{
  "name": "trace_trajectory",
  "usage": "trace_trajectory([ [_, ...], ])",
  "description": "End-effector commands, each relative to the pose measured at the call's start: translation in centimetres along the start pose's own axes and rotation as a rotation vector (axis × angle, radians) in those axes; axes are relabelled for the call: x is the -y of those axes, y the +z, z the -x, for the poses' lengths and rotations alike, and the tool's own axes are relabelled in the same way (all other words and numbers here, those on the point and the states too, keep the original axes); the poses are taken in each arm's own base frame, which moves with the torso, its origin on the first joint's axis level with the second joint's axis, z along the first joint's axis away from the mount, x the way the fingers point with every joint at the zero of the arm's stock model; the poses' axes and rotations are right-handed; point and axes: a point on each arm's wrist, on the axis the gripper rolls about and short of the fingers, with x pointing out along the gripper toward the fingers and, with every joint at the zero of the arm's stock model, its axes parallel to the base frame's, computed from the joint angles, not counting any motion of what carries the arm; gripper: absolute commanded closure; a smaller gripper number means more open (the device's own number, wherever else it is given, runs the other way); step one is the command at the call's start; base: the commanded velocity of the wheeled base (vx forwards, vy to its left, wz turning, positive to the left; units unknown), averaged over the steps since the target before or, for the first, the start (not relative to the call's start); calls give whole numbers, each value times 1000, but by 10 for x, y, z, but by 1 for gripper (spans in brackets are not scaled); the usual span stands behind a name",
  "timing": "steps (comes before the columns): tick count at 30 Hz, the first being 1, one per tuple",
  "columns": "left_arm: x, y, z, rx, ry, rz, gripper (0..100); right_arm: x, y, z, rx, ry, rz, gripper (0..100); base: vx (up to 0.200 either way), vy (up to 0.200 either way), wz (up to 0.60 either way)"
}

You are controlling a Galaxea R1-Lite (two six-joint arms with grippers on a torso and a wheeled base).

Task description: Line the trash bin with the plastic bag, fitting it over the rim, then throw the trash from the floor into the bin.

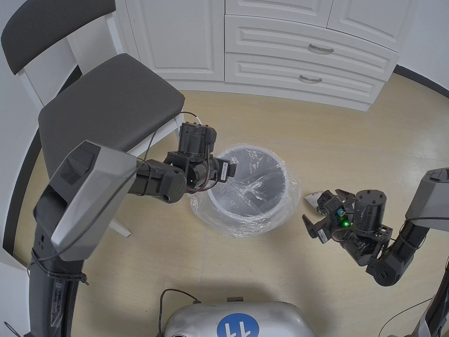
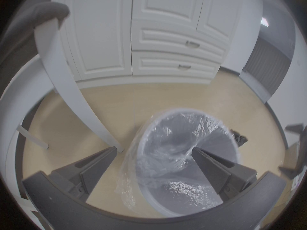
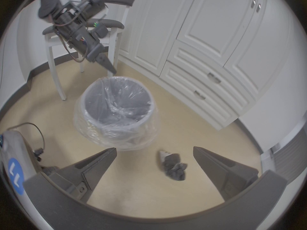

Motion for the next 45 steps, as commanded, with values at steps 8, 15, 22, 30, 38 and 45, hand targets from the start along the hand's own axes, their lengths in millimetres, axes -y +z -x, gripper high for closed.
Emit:
trace_trajectory([
  [8,28,-59,-53,-187,144,-132,0,28,-16,25,31,-109,153,0,0,0,0],
  [15,27,-57,-51,-191,220,-144,0,28,-16,25,29,-107,154,0,0,0,0],
  [22,22,-44,-29,-189,240,-65,0,27,-17,25,25,-103,162,0,0,0,0],
  [30,18,-38,-1,-209,235,-12,0,26,-19,27,15,-95,173,0,0,0,0],
  [38,14,-50,16,-179,225,-4,0,26,-19,27,15,-95,173,0,0,0,0],
  [45,10,-70,29,-212,203,-10,0,26,-19,27,18,-97,172,0,0,0,0],
])
